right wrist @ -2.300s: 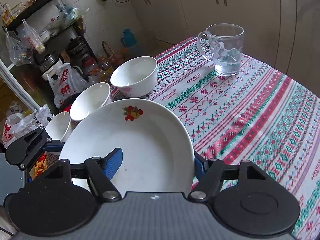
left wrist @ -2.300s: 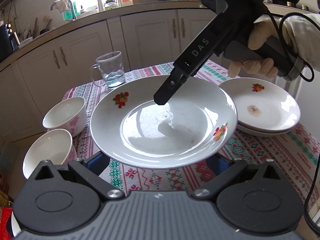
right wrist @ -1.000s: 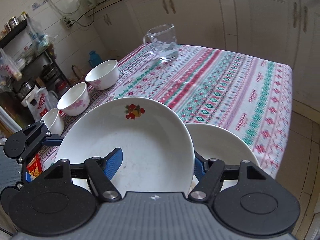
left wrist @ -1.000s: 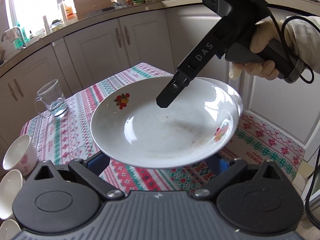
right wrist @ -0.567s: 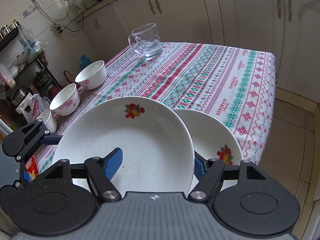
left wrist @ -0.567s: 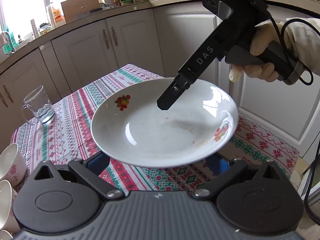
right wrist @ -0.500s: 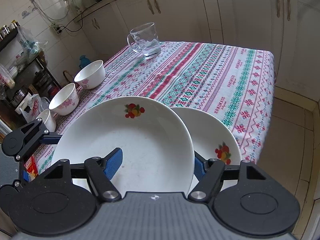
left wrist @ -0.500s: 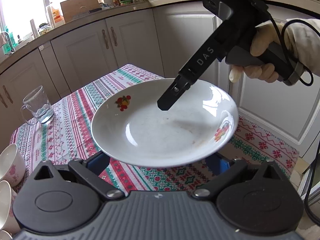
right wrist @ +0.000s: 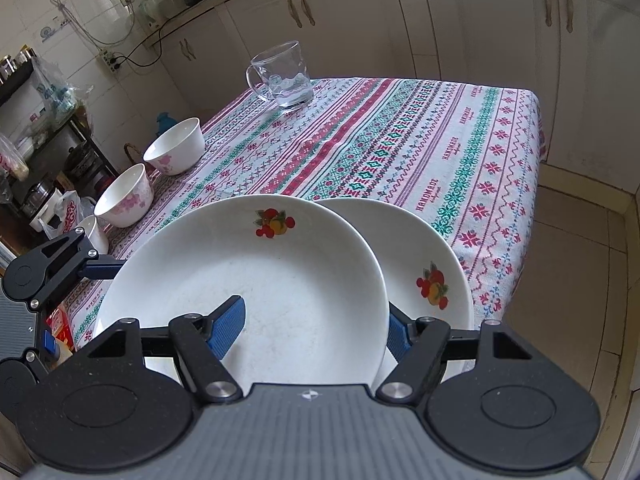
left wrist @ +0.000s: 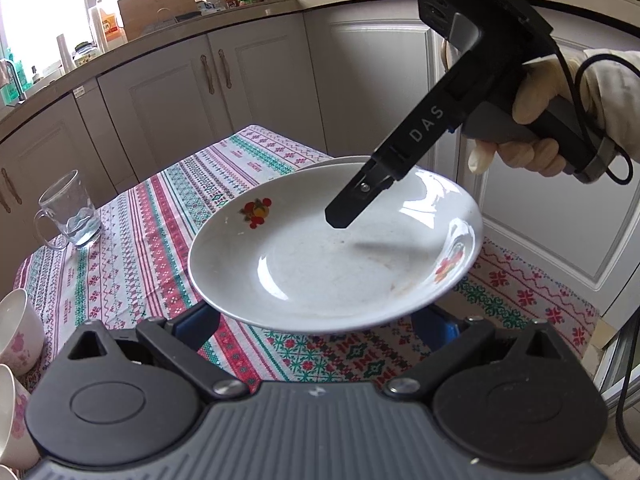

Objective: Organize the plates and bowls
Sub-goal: 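Carry the flowered plate over the plate stack and lower it on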

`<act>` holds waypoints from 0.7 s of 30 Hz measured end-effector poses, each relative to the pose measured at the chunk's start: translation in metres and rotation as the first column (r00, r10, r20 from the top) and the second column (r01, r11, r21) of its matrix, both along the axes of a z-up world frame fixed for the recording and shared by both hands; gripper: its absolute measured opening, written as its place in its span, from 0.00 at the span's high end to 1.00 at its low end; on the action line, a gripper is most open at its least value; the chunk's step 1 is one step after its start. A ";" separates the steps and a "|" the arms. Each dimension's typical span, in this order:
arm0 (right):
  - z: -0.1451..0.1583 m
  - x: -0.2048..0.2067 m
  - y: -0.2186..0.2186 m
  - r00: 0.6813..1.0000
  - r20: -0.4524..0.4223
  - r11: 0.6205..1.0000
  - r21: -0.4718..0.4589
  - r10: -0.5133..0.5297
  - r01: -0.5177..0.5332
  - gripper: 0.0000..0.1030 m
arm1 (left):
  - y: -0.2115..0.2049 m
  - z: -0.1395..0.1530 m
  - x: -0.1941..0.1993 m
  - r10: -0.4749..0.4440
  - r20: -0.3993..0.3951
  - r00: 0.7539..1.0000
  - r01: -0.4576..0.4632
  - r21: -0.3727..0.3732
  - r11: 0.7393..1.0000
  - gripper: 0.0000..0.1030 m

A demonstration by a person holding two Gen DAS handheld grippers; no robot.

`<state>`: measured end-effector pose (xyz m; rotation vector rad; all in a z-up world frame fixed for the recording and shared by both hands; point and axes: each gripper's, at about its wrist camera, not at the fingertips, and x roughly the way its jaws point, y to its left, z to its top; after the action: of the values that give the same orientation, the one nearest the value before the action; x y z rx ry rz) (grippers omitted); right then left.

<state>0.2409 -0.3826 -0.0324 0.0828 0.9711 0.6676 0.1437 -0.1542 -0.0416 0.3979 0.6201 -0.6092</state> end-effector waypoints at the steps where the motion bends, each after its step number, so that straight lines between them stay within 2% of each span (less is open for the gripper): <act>1: 0.000 0.000 -0.001 1.000 0.000 1.000 0.001 -0.003 0.003 0.25 | 0.000 0.000 0.001 -0.004 -0.001 1.000 0.004 -0.006 1.000 0.02; 17: 0.001 -0.006 -0.016 0.999 -0.005 0.999 -0.001 -0.043 0.043 0.25 | -0.003 -0.003 0.013 -0.024 -0.026 0.999 0.024 -0.023 0.999 0.02; 21: 0.001 -0.009 -0.020 0.999 -0.008 0.999 0.003 -0.051 0.051 0.25 | -0.005 -0.003 0.011 -0.032 -0.010 0.999 0.032 -0.012 0.999 0.02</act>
<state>0.2319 -0.4026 -0.0315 0.1126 0.9725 0.6220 0.1543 -0.1590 -0.0450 0.3948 0.6206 -0.6457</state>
